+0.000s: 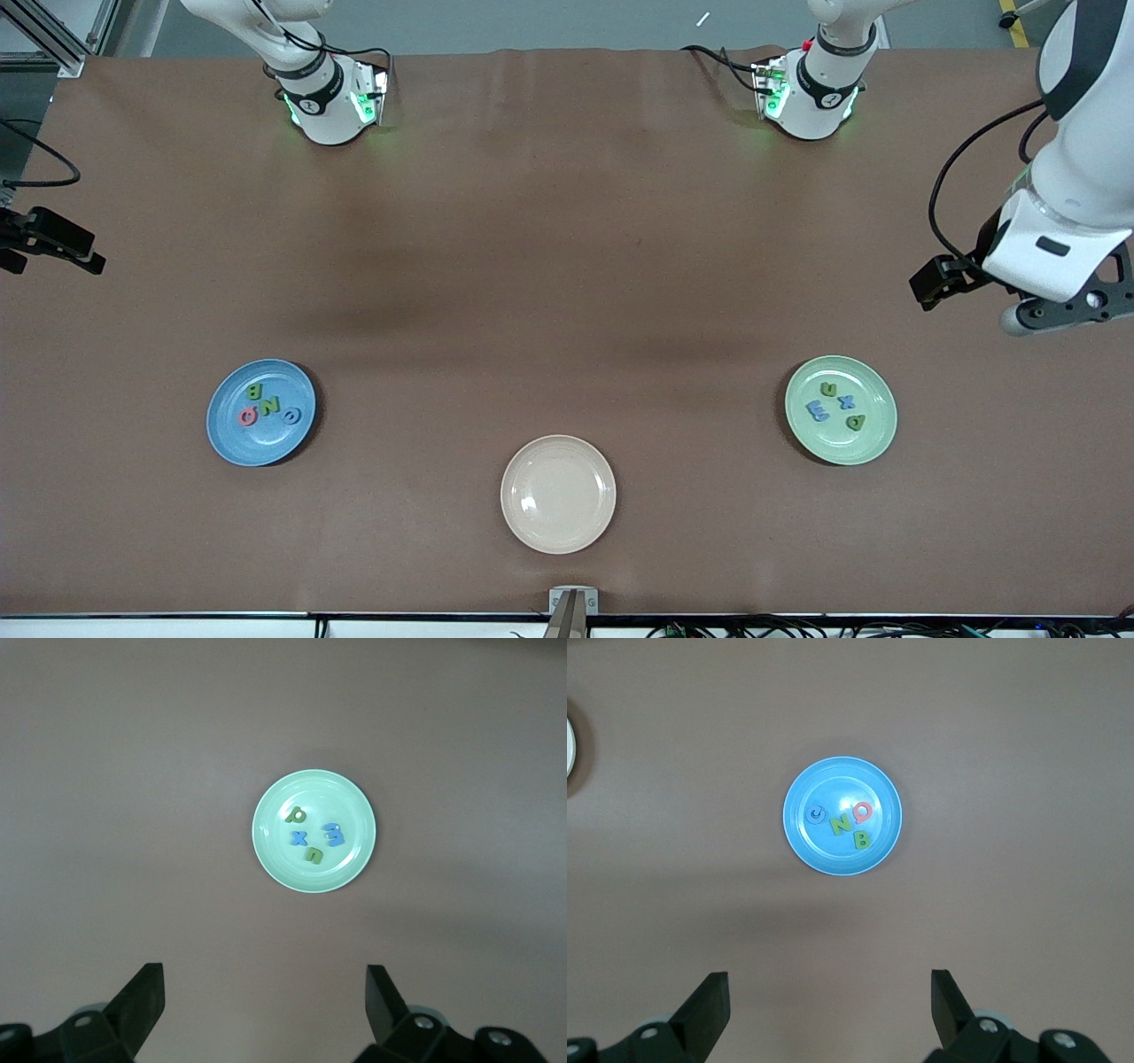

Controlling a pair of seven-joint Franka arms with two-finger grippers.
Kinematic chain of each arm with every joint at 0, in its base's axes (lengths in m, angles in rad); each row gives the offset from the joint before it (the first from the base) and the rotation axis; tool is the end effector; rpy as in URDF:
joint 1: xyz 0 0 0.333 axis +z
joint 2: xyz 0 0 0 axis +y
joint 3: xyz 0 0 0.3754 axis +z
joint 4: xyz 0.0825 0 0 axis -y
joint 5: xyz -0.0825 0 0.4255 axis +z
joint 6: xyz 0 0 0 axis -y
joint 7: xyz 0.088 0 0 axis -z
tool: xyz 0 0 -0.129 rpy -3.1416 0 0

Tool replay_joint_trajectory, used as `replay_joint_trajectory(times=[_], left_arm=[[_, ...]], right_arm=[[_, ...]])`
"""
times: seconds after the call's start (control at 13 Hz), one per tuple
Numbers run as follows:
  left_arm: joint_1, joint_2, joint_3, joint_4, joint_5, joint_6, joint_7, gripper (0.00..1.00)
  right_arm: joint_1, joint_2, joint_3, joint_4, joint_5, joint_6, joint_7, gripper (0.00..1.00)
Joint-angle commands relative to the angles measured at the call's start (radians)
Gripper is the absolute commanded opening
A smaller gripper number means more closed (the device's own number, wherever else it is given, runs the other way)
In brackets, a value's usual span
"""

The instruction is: Sort uppercase to blue plate, lowercase to green plate

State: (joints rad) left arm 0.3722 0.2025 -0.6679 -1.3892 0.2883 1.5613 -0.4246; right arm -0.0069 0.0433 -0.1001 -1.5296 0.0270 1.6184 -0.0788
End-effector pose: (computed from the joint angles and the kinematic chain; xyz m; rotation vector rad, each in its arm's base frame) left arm 0.6495 -0.1102 0.6525 -2.9831 -0.2154 -0.1018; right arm 0.6150 -0.0612 0.6614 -3.1221 0.0448 -0.0744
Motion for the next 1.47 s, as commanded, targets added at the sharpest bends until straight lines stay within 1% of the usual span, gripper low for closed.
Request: replay_joint_trajectory(times=[0.0, 0.08, 0.23, 0.39, 0.54, 0.62, 0.77, 1.08, 1.23, 1.39], left_arm=[[0.019, -0.047, 0.005, -0.008, -0.06, -0.017, 0.056, 1.0], [-0.014, -0.073, 0.072, -0.014, -0.102, -0.017, 0.087, 1.0], [-0.166, -0.126, 0.277, -0.042, -0.173, -0.024, 0.107, 1.0], [-0.266, -0.167, 0.407, -0.076, -0.192, -0.024, 0.196, 1.0], [-0.355, -0.21, 0.531, -0.134, -0.248, -0.024, 0.21, 1.0], [-0.369, -0.231, 0.56, -0.164, -0.27, -0.024, 0.214, 1.0], [-0.371, -0.273, 0.564, -0.223, -0.27, -0.017, 0.237, 1.0], [-0.365, -0.291, 0.551, -0.234, -0.271, -0.027, 0.239, 1.0], [-0.371, -0.327, 0.545, -0.277, -0.271, -0.027, 0.239, 1.0], [-0.371, -0.327, 0.545, -0.278, -0.271, -0.029, 0.244, 1.0]], right_arm=[[-0.011, -0.026, 0.011, -0.021, 0.01, -0.003, 0.016, 1.0], [-0.011, -0.026, 0.011, -0.021, 0.01, -0.003, 0.016, 1.0], [-0.008, -0.026, 0.011, -0.02, 0.008, -0.005, 0.014, 1.0], [-0.007, -0.026, 0.013, -0.014, 0.005, -0.002, 0.013, 1.0], [-0.007, -0.026, 0.013, -0.014, 0.005, -0.003, 0.014, 1.0], [-0.007, -0.026, 0.013, -0.014, 0.005, -0.003, 0.013, 1.0], [-0.007, -0.026, 0.013, -0.014, 0.004, -0.003, 0.013, 1.0], [-0.005, -0.026, 0.013, -0.014, -0.002, -0.003, 0.011, 1.0], [-0.005, -0.026, 0.013, -0.014, -0.002, -0.005, 0.01, 1.0], [-0.004, -0.026, 0.014, -0.014, -0.004, -0.005, 0.007, 1.0]])
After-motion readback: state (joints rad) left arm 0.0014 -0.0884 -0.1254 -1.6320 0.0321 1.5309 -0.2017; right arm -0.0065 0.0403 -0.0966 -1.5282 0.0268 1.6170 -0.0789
